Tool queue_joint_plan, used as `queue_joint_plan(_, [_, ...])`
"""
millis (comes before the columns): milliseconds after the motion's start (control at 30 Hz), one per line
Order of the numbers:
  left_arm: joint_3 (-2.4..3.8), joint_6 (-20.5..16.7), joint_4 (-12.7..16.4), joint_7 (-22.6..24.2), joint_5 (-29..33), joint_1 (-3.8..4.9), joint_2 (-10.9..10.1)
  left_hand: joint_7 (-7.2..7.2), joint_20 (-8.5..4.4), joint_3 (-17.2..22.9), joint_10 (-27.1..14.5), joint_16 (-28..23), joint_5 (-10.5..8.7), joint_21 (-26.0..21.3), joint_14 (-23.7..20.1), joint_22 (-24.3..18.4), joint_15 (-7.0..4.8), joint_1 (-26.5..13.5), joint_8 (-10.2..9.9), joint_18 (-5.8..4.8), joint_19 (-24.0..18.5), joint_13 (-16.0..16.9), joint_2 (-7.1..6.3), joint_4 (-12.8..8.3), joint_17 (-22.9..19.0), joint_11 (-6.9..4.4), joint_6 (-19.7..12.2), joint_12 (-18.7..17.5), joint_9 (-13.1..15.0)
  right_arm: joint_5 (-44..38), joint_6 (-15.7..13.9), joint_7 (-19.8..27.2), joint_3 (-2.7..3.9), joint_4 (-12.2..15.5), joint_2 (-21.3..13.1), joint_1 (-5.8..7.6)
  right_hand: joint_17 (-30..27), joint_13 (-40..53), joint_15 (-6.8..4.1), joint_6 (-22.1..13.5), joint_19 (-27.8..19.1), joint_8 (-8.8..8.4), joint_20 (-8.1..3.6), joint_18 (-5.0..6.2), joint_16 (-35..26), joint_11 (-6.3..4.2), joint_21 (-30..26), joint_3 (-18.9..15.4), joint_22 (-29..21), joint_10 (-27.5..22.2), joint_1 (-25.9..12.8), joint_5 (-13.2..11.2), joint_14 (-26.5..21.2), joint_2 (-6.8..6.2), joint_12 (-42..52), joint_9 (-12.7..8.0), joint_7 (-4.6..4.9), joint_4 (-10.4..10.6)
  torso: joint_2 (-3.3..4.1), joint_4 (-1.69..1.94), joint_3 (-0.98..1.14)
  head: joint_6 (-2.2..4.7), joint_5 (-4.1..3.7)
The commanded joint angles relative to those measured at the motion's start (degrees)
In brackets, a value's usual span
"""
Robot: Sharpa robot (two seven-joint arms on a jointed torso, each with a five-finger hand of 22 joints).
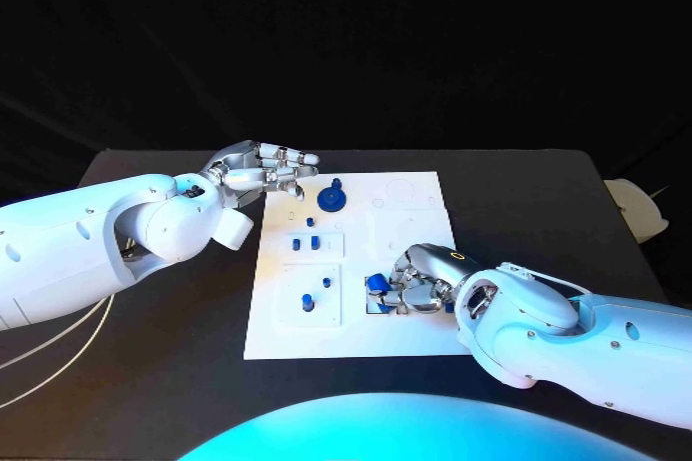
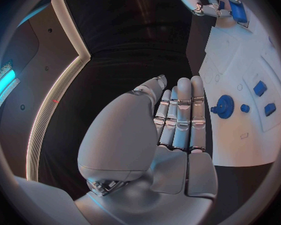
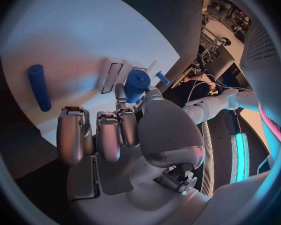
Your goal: Assemble the parts on the task board
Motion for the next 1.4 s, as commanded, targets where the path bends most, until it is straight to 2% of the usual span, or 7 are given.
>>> queue_joint_plan(33, [0.02, 1.1, 0.2, 0.2, 0.2, 0.04, 0.0, -0.03, 0.16, 0.0, -0.4, -0.4, -0.02, -0.4, -0.1, -0.1, 0.18, -0.7, 0.3, 0.73, -0.2, 0.1, 0.02, -0.3, -0.1, -0.02, -0.6, 0.3, 0.0, 0.2, 1.5, -0.3, -0.02, -0.2, 0.2, -0.06, 10.5, 6.1, -0.32, 2.7, 2.4, 0.44, -0.38, -1.03, 0.2, -0.20, 0.1, -1.2, 12.4, 0.8, -1.9, -3.2, 5.2, 0.20, 0.3, 0.1, -2.66, 0.0, -0.03, -0.05, -0.01, -0.03, 0.07])
queue_joint_plan(367, [0.02, 1.0, 0.2, 0.1, 0.2, 0.05, 0.0, -0.03, 0.16, 0.0, -0.4, -0.4, -0.02, -0.4, -0.1, -0.1, 0.18, -0.7, 0.3, 0.73, -0.2, 0.1, 0.02, -0.3, -0.1, -0.02, -0.6, 0.3, 0.0, -0.1, 0.4, -0.3, -0.02, -0.5, 0.3, -0.06, 10.2, 6.0, -0.26, 2.3, 2.3, 0.97, -0.35, -0.92, 0.0, -0.10, -0.6, -4.6, 12.3, 0.6, -6.0, -10.4, 5.1, 0.82, -0.3, 0.7, -2.55, 0.0, -0.06, -0.05, -0.04, -0.03, 0.09])
queue_joint_plan(500, [0.02, 1.0, 0.2, 0.1, 0.2, 0.05, 0.0, -0.03, 0.16, 0.0, -0.4, -0.4, -0.02, -0.4, -0.1, -0.1, 0.18, -0.7, 0.3, 0.73, -0.2, 0.1, 0.02, -0.3, -0.1, -0.02, -0.6, 0.3, 0.0, -0.8, -0.2, -0.3, -0.02, -0.6, 0.3, -0.06, 9.9, 5.8, -0.18, 2.0, 2.1, 1.13, -0.28, -0.83, -0.1, 0.00, -1.1, -6.1, 12.1, 0.4, -8.3, -14.3, 5.0, 0.92, -0.7, 1.0, -2.45, 0.0, -0.05, -0.05, -0.02, -0.03, 0.07])
queue_joint_plan(700, [0.02, 1.0, 0.2, 0.1, 0.2, 0.05, 0.0, -0.02, 0.16, 0.0, -0.4, -0.4, -0.02, -0.4, -0.1, -0.1, 0.19, -0.8, 0.3, 0.73, -0.2, 0.1, 0.04, -0.3, -0.1, -0.02, -0.6, 0.4, 0.0, -1.6, -1.0, -0.2, -0.02, -0.3, 0.2, -0.07, 9.9, 5.8, -0.16, 1.9, 2.1, 1.23, -0.25, -0.84, -0.1, 0.01, -1.1, -6.6, 12.1, 0.4, -9.2, -15.8, 5.0, 0.97, -0.8, 1.1, -2.43, 0.0, -0.05, -0.08, 0.00, 0.03, -0.02])
queue_joint_plan(833, [0.02, 1.0, 0.1, 0.1, 0.2, 0.05, 0.0, -0.01, 0.17, 0.0, -0.5, -0.4, -0.02, -0.4, -0.2, -0.1, 0.20, -0.8, 0.3, 0.73, -0.2, 0.1, 0.07, -0.3, -0.1, -0.01, -0.6, 0.4, 0.0, -1.9, -1.4, -0.1, -0.02, 0.5, -0.3, -0.10, 10.1, 5.9, -0.16, 1.9, 2.2, 1.30, -0.25, -0.87, -0.1, 0.00, -0.9, -6.5, 12.2, 0.5, -8.9, -15.3, 5.1, 1.19, -0.6, 1.1, -2.45, -0.1, -0.05, -0.10, 0.01, 0.10, -0.03])
queue_joint_plan(1067, [0.02, 1.0, 0.1, 0.1, 0.2, 0.04, -0.1, -0.01, 0.17, 0.0, -0.5, -0.4, -0.02, -0.4, -0.2, -0.1, 0.20, -0.8, 0.3, 0.73, -0.2, 0.1, 0.07, -0.3, -0.1, -0.01, -0.6, 0.4, 0.0, -2.5, -1.6, 0.6, -0.01, 2.8, -2.3, -0.16, 10.4, 6.5, -0.29, 1.9, 2.3, 1.67, -0.34, -0.95, 0.1, -0.15, -0.5, -6.1, 12.3, 0.8, -4.2, -9.5, 5.2, 1.65, -0.3, 1.5, -2.63, -0.5, -0.10, -0.15, 0.02, 0.10, 0.00])
queue_joint_plan(1400, [0.02, 1.1, 0.0, 0.1, 0.2, 0.04, 0.0, -0.01, 0.17, 0.0, -0.5, -0.4, -0.02, -0.4, -0.2, -0.1, 0.20, -0.8, 0.3, 0.73, -0.2, 0.1, 0.07, -0.3, -0.1, -0.01, -0.6, 0.4, 0.0, -2.6, 0.4, 1.3, -0.01, 5.0, -4.7, -0.16, 10.9, 7.4, -0.51, 1.9, 2.6, 1.95, -0.53, -1.07, 0.3, -0.42, 0.2, -5.8, 12.5, 1.4, 1.2, -4.0, 5.2, 1.31, 0.5, 1.8, -2.90, -1.4, -0.07, -0.09, 0.00, 0.11, -0.25])
